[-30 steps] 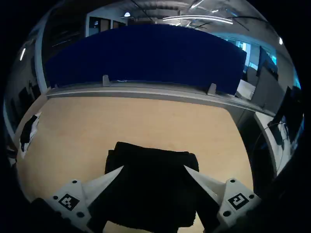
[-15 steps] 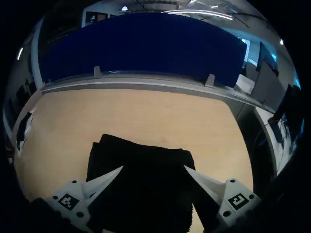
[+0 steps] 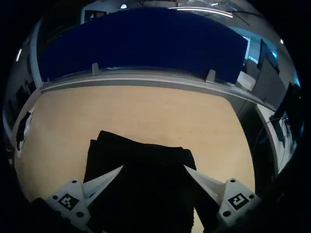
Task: Fold towel
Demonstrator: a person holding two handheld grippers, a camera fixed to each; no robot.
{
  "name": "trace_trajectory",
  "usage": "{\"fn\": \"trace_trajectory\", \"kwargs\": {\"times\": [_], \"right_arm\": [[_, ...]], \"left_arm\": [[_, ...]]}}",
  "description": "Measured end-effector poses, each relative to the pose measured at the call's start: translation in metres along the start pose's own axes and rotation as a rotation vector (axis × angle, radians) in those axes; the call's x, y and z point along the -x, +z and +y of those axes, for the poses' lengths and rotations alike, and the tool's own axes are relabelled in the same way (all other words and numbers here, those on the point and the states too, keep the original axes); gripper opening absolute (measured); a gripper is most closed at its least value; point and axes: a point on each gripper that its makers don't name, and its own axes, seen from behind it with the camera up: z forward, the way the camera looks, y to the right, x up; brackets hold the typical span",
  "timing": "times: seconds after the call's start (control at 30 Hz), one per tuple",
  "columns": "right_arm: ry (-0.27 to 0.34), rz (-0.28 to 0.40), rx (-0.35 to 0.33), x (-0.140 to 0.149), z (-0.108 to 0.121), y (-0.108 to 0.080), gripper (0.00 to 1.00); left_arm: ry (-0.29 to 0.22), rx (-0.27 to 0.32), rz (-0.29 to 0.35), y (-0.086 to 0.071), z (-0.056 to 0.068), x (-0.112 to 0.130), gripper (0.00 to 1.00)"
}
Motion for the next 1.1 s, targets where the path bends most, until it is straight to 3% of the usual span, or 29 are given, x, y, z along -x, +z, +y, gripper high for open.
{"fn": "trace_trajectory", "kwargs": {"times": [0.37, 0.6, 1.1], "right_arm": [[-0.034, 0.056, 0.005, -0.019, -0.007, -0.021, 1.0], [-0.018, 0.108, -0.003, -0.027, -0.018, -0.044, 1.0], [0.031, 0.103, 0.004, 0.023, -0.037, -0.072, 1.0]], "left_arm": [[0.002, 0.006, 0.006, -0.003, 0.003, -0.002, 0.85], [0.002, 0.012, 0.015, -0.006, 0.004, -0.003, 0.85], [0.015, 0.023, 0.028, -0.012, 0.008, -0.003, 0.85]]}}
